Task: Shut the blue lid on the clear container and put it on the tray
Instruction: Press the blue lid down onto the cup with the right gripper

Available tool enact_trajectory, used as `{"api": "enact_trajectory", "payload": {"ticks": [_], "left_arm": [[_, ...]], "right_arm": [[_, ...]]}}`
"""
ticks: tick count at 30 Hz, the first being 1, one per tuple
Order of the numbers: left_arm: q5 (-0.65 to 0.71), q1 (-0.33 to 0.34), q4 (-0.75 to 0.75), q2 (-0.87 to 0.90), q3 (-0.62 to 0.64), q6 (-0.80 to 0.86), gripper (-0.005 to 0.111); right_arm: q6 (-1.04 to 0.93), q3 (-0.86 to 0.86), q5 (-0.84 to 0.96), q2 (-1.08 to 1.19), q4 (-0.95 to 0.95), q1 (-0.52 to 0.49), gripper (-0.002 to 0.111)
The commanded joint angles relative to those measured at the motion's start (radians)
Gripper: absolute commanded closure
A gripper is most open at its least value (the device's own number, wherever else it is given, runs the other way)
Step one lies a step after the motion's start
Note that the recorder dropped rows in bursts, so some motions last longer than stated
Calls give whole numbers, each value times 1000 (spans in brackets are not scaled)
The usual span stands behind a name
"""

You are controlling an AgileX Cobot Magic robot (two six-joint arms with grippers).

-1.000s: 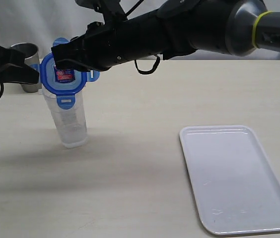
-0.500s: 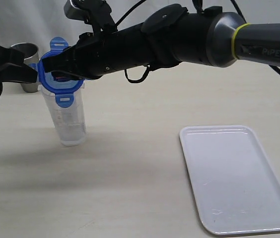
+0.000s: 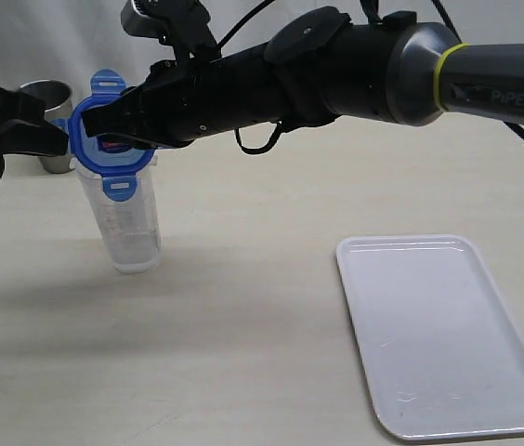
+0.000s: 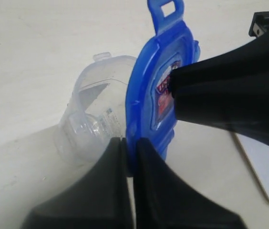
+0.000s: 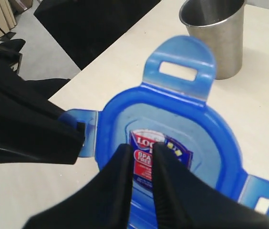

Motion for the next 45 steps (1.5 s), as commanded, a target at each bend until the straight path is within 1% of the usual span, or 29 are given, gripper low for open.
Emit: {"api": "enact_trajectory", "payload": {"ticks": [1,5,8,12,17,27,31,32,40,42,43,45], "left_arm": [[2,1,13,-1,14,0,107],[7,1,15,-1,14,-11,107],[2,1,26,1,14,-51,106],[-1,1,26,1,14,-56,106],[-8,1,26,1,14,-79,106],[-25,1,20,1,14,-100,106],[-34,1,20,1,14,-102,92],[-35,1,20,1,14,-102,84],[-44,1,27,1,14,-102,65],[-54,1,27,3,14,-102,55],[-59,1,27,3,14,-100,47],[-74,1,31,3,14,-100,42]], "right_arm": [[2,-5,-28,2,-16,1,92],[2,-5,-28,2,-16,1,92],[0,-5,-28,2,-16,1,92],[0,-5,-28,2,-16,1,92],[2,-5,-77,2,-16,1,92],[4,-5,-76,16,-16,1,92],[14,-5,-76,31,-31,1,92],[14,-5,-76,31,-31,1,92],[21,-5,-74,31,-31,1,92],[21,-5,-69,31,-31,1,92],[21,-5,-66,31,-31,1,92],[24,-5,-62,31,-31,1,92]]}}
